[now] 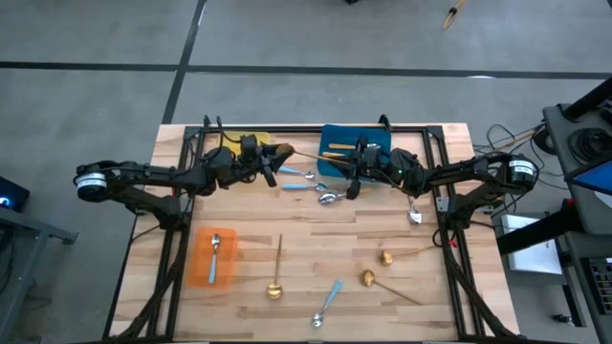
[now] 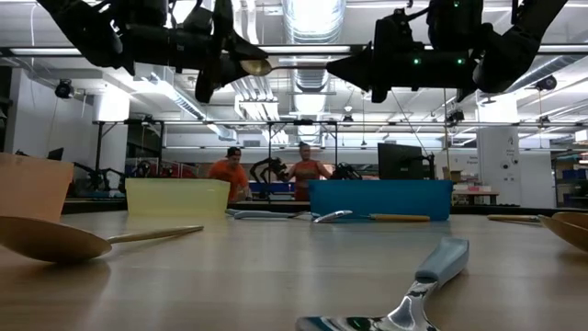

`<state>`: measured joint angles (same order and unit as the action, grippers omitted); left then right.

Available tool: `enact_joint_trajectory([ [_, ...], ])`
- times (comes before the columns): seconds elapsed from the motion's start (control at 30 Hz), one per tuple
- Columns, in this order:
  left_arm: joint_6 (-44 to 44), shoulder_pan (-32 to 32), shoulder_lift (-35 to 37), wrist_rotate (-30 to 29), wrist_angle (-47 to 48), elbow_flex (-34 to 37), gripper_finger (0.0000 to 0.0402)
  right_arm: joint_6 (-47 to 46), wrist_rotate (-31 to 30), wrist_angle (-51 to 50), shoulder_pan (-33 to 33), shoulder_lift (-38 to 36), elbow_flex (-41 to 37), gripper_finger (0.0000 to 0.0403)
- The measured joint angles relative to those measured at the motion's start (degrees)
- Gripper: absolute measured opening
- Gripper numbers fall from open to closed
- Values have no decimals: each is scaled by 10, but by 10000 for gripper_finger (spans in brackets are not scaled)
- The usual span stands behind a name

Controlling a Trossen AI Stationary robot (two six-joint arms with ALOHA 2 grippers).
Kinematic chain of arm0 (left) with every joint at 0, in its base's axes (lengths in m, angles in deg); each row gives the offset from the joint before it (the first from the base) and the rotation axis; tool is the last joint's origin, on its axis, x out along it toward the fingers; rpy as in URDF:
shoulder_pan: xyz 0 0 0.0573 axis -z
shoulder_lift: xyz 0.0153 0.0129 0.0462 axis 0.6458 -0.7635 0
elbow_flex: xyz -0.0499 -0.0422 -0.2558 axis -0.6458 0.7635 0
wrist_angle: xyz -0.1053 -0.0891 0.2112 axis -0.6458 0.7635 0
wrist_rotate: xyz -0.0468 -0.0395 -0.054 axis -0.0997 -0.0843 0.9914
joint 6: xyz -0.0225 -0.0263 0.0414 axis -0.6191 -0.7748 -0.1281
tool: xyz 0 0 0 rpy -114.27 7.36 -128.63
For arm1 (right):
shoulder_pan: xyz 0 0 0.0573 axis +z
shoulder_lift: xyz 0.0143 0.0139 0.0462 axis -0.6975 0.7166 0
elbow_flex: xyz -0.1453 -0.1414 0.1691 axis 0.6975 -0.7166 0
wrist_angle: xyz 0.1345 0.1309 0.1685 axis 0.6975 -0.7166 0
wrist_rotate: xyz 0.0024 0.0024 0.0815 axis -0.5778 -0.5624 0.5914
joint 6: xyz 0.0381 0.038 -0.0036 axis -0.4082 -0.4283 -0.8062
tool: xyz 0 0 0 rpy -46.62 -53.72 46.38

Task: Sort silverware by color (type)
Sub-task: Put the gold spoon into the yellow bin

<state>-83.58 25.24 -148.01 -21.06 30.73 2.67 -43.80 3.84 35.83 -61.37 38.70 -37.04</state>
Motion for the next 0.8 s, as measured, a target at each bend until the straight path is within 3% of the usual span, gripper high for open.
enact_joint_trajectory([
  [0.37,65,0,0,-1,17,0,230,15,-23,-16,0,-1,0,13],
  [0.8,64,-3,10,-55,45,0,250,20,-32,-16,-1,-1,0,13],
])
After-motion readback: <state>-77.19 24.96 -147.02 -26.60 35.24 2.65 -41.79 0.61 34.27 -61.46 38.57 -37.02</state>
